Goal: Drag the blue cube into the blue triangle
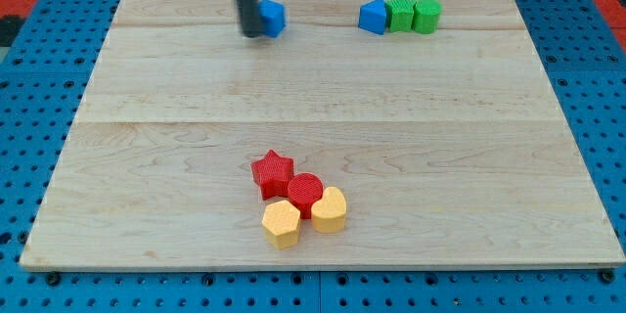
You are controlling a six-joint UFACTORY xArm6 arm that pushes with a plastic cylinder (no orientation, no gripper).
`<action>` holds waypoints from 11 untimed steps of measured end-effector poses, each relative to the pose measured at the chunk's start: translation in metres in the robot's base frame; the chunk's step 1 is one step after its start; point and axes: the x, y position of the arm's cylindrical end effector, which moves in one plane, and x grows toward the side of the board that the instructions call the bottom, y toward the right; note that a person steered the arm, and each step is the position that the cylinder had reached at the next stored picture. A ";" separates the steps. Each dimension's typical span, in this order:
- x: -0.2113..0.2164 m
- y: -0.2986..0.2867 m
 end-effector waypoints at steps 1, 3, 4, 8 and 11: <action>0.021 -0.047; -0.015 -0.020; -0.031 -0.046; -0.069 0.031; -0.019 -0.001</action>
